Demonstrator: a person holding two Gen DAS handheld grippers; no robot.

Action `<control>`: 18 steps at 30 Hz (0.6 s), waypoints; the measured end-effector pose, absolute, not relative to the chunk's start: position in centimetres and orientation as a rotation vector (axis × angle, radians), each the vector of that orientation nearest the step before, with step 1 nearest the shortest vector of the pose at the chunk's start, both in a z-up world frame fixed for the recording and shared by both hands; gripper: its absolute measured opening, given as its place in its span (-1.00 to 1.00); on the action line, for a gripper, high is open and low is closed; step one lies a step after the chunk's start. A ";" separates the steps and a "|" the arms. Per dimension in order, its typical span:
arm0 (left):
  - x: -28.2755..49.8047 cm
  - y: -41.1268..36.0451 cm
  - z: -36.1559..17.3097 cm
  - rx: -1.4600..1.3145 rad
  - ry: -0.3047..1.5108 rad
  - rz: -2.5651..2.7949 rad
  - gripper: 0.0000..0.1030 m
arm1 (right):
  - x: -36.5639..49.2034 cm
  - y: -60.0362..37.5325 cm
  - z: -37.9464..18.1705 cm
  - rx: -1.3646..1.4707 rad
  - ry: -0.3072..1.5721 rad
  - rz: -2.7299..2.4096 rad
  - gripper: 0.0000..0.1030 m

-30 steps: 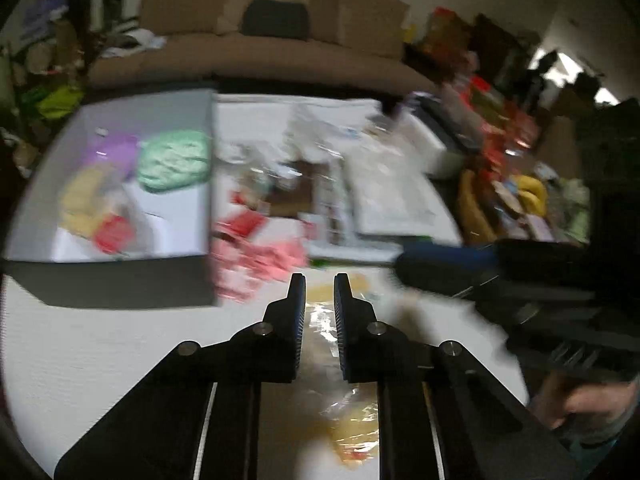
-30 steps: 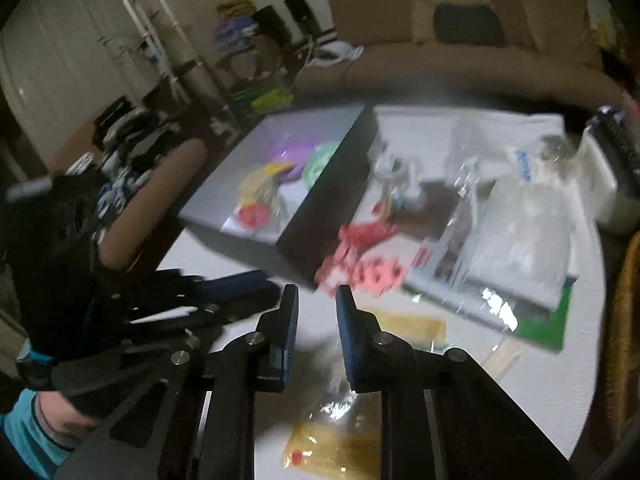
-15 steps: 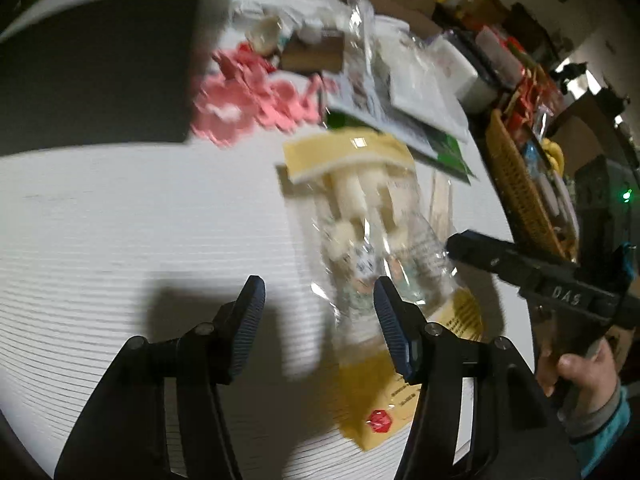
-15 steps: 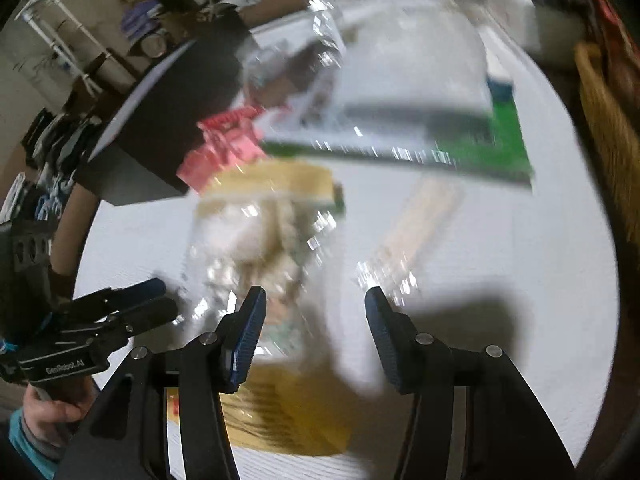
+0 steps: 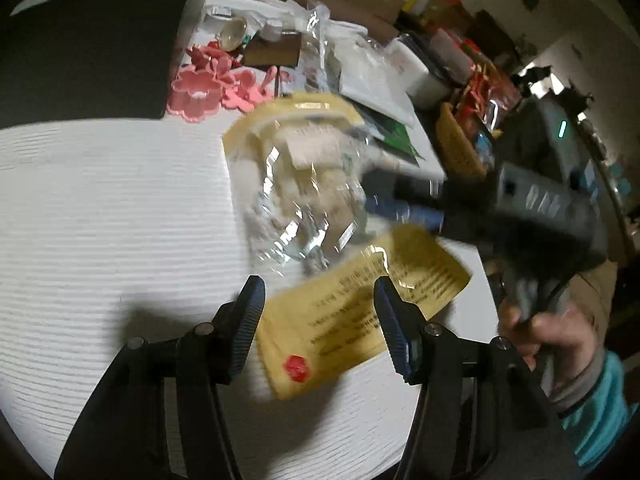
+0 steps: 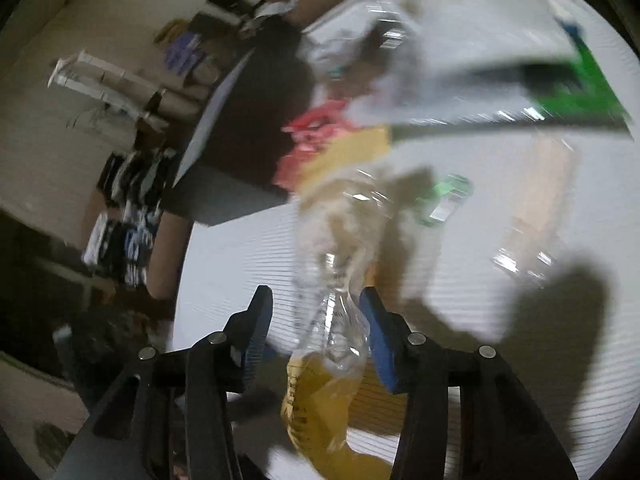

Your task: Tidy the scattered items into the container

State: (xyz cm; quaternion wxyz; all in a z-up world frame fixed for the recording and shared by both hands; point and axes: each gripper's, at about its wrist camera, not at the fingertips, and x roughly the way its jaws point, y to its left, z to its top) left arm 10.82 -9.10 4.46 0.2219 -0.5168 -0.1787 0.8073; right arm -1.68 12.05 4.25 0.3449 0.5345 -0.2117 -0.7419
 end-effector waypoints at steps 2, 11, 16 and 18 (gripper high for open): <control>12.0 -10.7 4.6 -1.399 -0.549 2.236 0.05 | -1.4 9.8 5.4 1.373 -0.507 -1.900 -0.04; 13.8 -19.0 5.4 -1.315 -0.807 2.315 0.26 | 0.2 -0.5 6.0 1.370 -0.464 -1.667 -0.02; 14.5 -22.8 3.5 -1.344 -0.951 2.325 0.30 | 0.1 1.5 6.9 1.346 -0.453 -1.766 0.06; 14.7 -23.9 3.1 -1.324 -1.004 2.300 0.30 | -0.3 3.6 6.5 1.371 -0.471 -1.814 0.12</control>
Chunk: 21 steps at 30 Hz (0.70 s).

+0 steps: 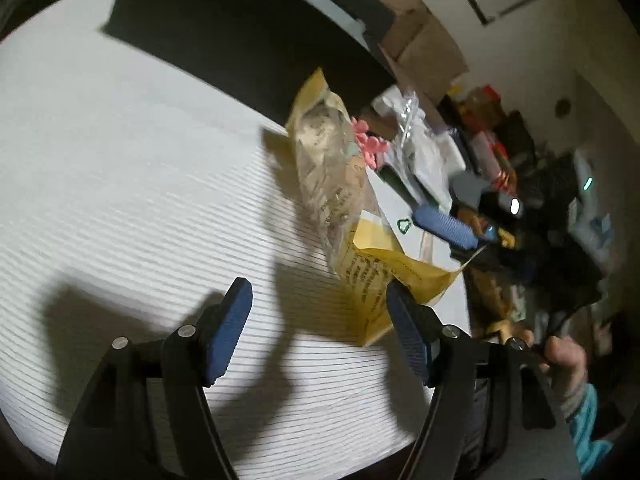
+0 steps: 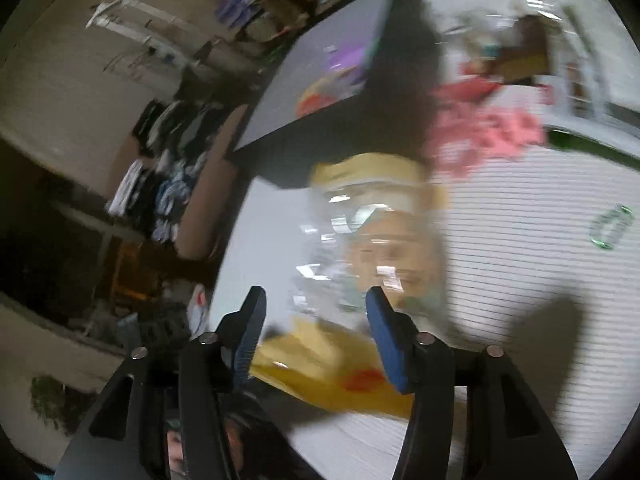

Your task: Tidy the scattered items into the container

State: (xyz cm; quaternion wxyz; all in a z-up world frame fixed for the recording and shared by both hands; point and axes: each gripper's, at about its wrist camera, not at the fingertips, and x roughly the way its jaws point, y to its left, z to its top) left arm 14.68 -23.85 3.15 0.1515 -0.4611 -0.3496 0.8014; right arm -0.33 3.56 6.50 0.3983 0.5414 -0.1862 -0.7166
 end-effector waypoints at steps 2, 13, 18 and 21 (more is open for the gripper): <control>14.9 -24.6 2.8 -1.298 -1.051 2.291 0.30 | -0.5 5.6 5.8 1.396 -0.443 -1.878 0.15; 16.4 -31.6 2.5 -1.077 -1.436 2.348 0.30 | 0.3 6.8 1.8 1.469 -0.492 -1.876 0.17; 12.1 -26.9 1.5 -1.297 -1.143 2.392 0.30 | -0.4 4.8 1.7 1.464 -0.445 -1.874 0.17; 9.4 -24.4 1.2 -1.364 -0.988 2.373 0.30 | -1.0 4.0 1.2 1.464 -0.431 -1.877 0.17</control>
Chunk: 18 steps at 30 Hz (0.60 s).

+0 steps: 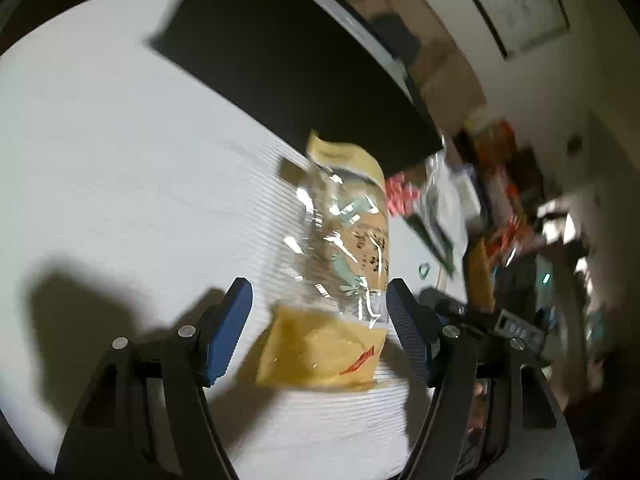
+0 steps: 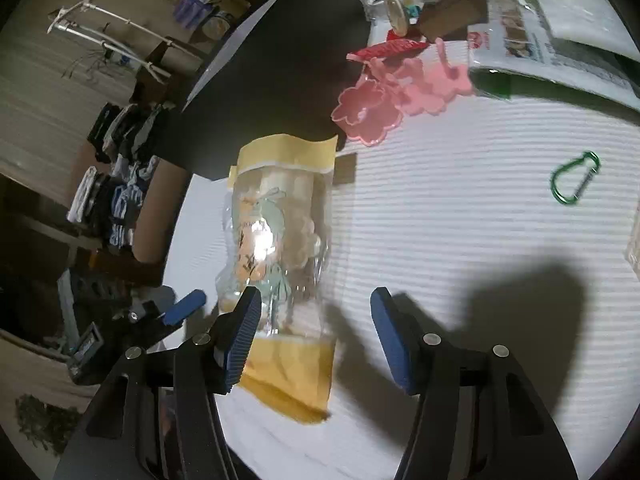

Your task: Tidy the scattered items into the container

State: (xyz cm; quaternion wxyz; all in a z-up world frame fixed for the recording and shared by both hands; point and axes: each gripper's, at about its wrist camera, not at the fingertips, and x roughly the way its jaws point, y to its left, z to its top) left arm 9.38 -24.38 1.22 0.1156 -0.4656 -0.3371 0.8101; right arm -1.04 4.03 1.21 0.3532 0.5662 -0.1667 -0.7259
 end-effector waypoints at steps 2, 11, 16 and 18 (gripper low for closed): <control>8.0 -23.5 0.8 -1.411 -0.913 2.376 0.30 | -1.6 3.7 0.6 1.469 -0.461 -1.865 0.17; 7.4 -20.8 0.2 -1.445 -0.890 2.275 0.30 | -2.5 1.2 -0.7 1.468 -0.499 -1.761 0.21; 7.8 -21.3 0.2 -1.435 -0.915 2.275 0.27 | -2.6 0.4 -0.7 1.456 -0.501 -1.755 0.10; 7.9 -21.2 0.3 -1.429 -0.910 2.292 0.27 | -2.6 0.4 -0.6 1.442 -0.519 -1.735 -0.13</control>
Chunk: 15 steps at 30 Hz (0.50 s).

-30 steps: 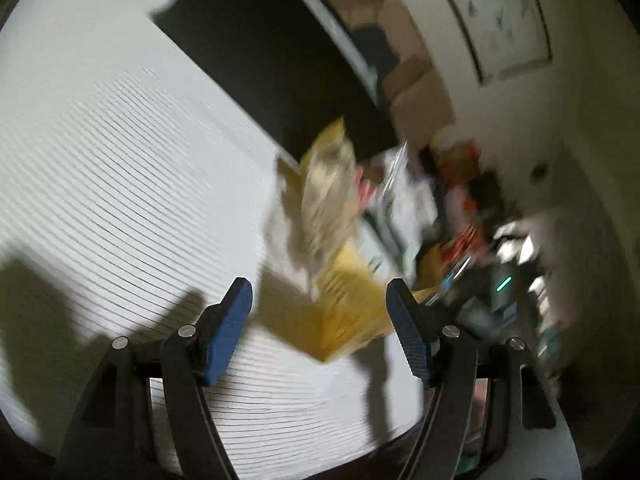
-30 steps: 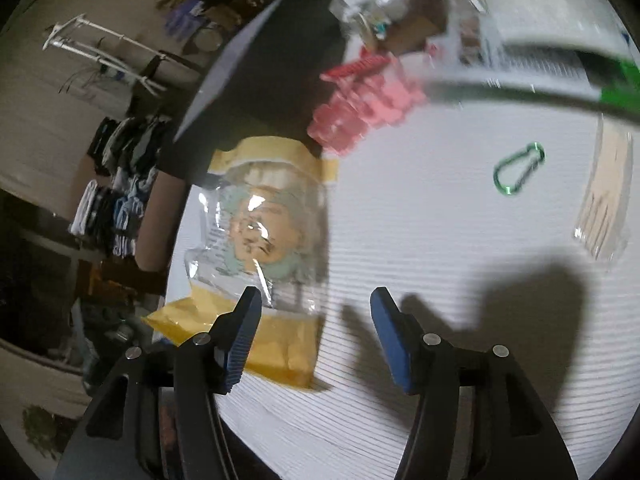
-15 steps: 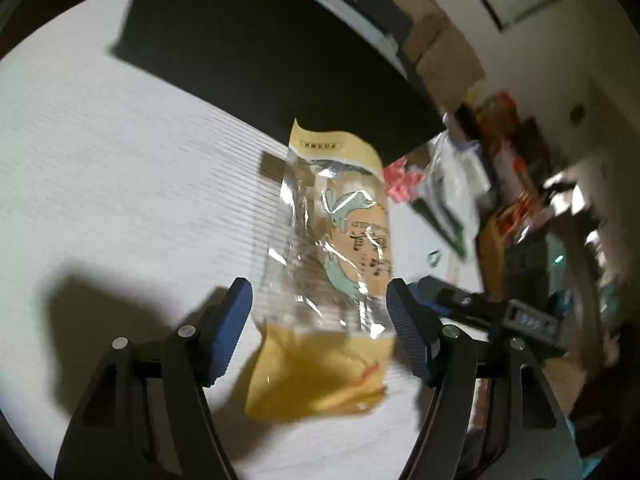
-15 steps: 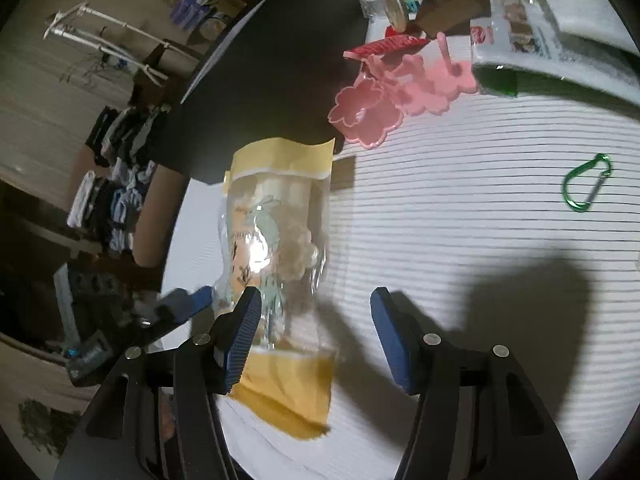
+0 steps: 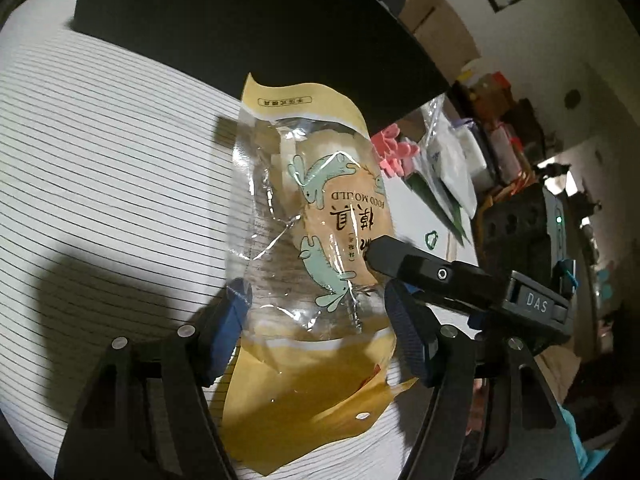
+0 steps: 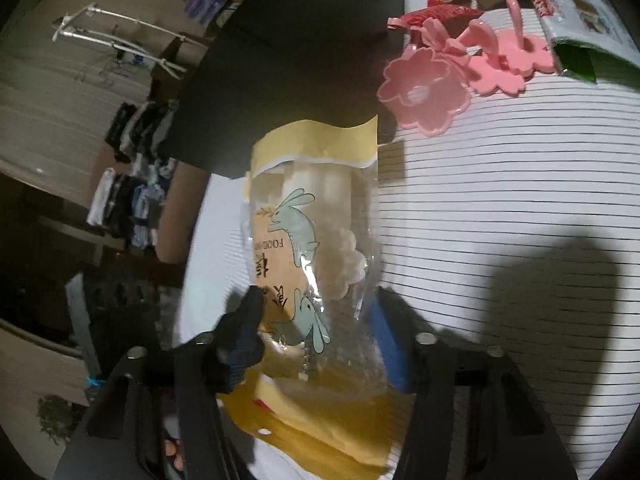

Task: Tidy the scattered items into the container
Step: 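Carry the clear bag over the box and open the left tool inside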

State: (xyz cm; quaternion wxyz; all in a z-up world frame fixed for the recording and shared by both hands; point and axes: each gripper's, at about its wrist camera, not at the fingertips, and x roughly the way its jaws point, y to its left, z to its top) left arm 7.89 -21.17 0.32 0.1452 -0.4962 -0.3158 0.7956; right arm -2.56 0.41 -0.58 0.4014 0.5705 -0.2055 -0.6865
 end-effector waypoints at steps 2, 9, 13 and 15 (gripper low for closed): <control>8.2 -21.0 0.8 -1.405 -0.885 2.309 0.27 | -2.4 0.4 -0.1 1.429 -0.510 -1.741 -0.16; 10.3 -18.9 6.0 -1.140 -0.688 2.376 0.17 | -1.6 2.0 2.8 1.352 -0.572 -1.718 -0.16; 11.2 -18.8 8.1 -1.042 -0.684 2.335 0.17 | -0.3 3.4 6.0 1.277 -0.548 -1.742 -0.16; 11.4 -18.9 9.4 -1.017 -0.712 2.302 0.17 | 0.2 3.8 7.5 1.253 -0.530 -1.755 -0.16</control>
